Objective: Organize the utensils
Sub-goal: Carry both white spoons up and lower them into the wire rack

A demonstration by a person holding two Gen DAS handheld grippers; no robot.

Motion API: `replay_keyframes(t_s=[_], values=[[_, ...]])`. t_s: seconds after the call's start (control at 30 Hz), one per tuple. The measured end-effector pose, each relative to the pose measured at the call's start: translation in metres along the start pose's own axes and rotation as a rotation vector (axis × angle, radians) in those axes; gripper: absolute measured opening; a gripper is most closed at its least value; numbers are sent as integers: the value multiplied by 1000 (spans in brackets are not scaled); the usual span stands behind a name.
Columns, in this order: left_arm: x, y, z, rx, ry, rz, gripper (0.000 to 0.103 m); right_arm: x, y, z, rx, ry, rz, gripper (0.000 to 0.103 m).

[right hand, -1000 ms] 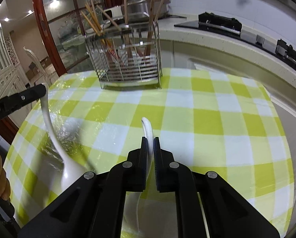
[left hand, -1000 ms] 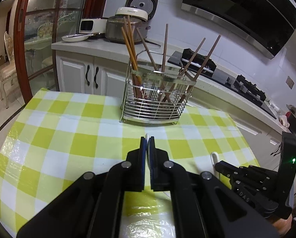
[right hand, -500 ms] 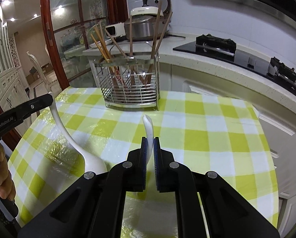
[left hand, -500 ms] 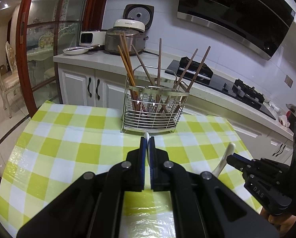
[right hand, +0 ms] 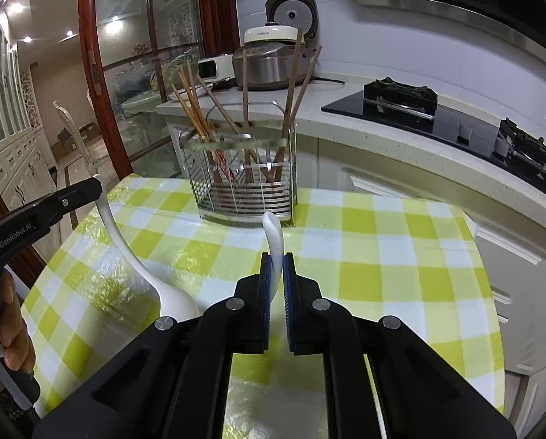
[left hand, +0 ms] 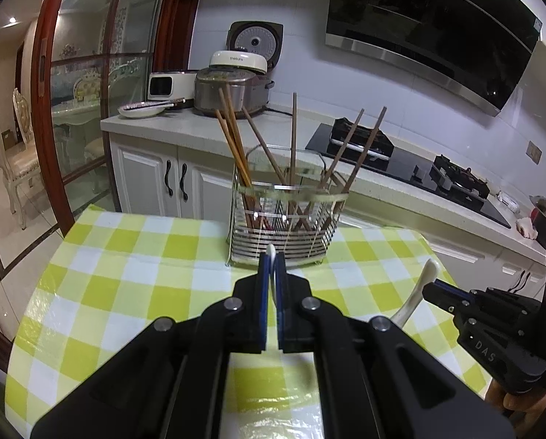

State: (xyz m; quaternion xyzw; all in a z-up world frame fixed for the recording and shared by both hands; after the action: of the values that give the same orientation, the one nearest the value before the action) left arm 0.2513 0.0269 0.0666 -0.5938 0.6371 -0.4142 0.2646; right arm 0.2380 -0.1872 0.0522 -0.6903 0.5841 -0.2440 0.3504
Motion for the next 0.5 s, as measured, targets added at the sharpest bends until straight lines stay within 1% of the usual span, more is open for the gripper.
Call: replay_keyframes(t_s=[0.2, 0.27, 0.4, 0.5], values=[[2, -25, -2, 35, -3, 17, 3, -4, -30, -6, 26, -18, -19, 9], [2, -34, -2, 43, -4, 23, 3, -7, -44, -7, 36, -28, -24, 9], [0, -60, -3, 71, -8, 31, 3, -12, -71, -8, 49, -43, -37, 9], [-1, -84, -4, 99, -18, 42, 3, -17, -98, -10, 73, -52, -46, 9]])
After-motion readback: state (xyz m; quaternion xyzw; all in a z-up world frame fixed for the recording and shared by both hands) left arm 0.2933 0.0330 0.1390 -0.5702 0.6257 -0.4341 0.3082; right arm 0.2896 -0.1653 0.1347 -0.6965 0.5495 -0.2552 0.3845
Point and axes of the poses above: each gripper's, at about its wrist camera, not at the fingertips, and z roughly the way its jaws point, x to its right, y to its underside, the point moved 2 cm from there along z, roughly the way its jaws point
